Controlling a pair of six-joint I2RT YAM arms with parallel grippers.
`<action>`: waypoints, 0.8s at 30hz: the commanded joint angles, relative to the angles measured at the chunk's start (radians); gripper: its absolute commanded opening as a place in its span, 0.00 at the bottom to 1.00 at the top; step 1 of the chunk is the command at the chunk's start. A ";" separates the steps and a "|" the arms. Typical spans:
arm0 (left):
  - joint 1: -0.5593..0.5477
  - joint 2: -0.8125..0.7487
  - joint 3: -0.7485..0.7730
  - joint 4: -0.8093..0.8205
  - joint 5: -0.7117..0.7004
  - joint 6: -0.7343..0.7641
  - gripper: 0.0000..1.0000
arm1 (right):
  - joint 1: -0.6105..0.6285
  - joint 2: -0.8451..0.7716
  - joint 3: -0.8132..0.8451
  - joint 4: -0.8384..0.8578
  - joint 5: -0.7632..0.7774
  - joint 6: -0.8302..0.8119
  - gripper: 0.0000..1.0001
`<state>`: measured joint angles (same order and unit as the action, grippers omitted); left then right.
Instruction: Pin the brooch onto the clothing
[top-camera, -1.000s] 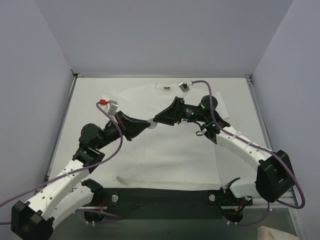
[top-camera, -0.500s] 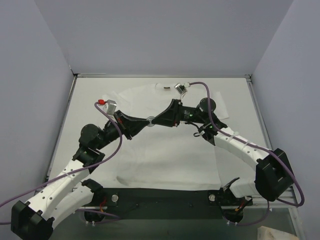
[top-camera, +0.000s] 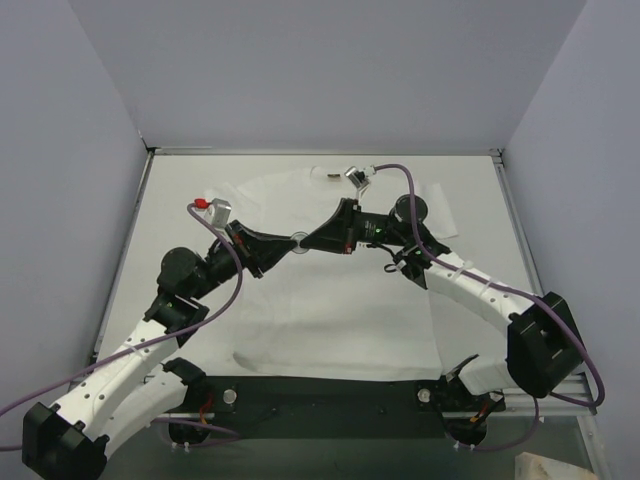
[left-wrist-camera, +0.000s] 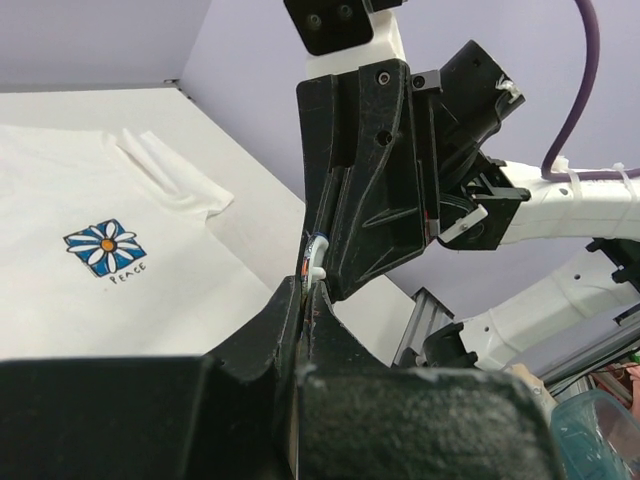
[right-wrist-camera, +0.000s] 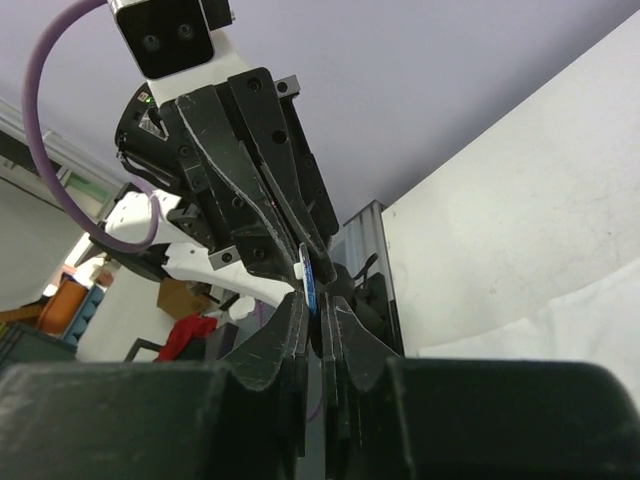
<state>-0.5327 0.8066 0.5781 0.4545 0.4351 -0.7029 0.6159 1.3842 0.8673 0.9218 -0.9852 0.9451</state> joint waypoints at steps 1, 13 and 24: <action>-0.006 -0.007 0.035 0.027 0.014 0.025 0.00 | 0.044 -0.017 0.055 -0.137 -0.015 -0.120 0.00; 0.016 -0.033 0.034 -0.065 0.025 0.056 0.26 | -0.013 -0.068 -0.002 -0.051 0.030 -0.080 0.00; 0.033 -0.008 -0.017 0.053 0.091 -0.010 0.25 | -0.021 -0.068 -0.011 -0.006 0.026 -0.054 0.00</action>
<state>-0.5037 0.7799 0.5610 0.4011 0.4736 -0.6868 0.6010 1.3483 0.8505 0.8047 -0.9493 0.8837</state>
